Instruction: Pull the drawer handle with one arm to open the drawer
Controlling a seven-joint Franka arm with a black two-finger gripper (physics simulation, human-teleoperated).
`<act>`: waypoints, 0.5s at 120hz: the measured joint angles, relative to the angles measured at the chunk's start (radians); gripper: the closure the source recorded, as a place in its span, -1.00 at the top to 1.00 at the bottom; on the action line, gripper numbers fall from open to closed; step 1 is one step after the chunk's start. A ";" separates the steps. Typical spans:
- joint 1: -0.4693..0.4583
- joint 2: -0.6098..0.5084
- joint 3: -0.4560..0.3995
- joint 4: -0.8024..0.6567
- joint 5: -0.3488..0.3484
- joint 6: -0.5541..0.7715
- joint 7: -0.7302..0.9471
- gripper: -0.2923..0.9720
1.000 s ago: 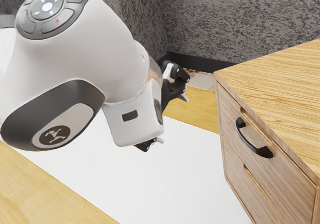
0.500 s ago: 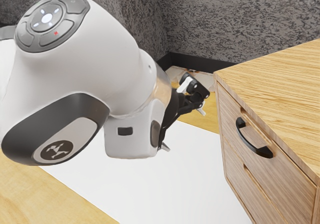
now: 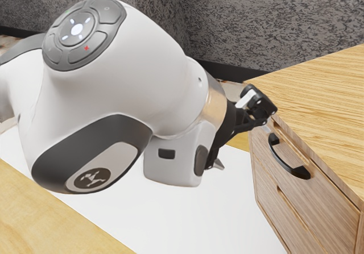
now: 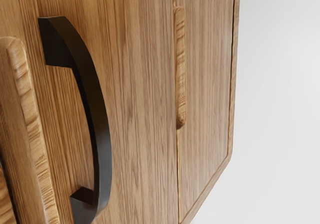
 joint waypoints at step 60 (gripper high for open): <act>0.004 -0.004 -0.055 0.007 -0.003 0.019 0.047 0.12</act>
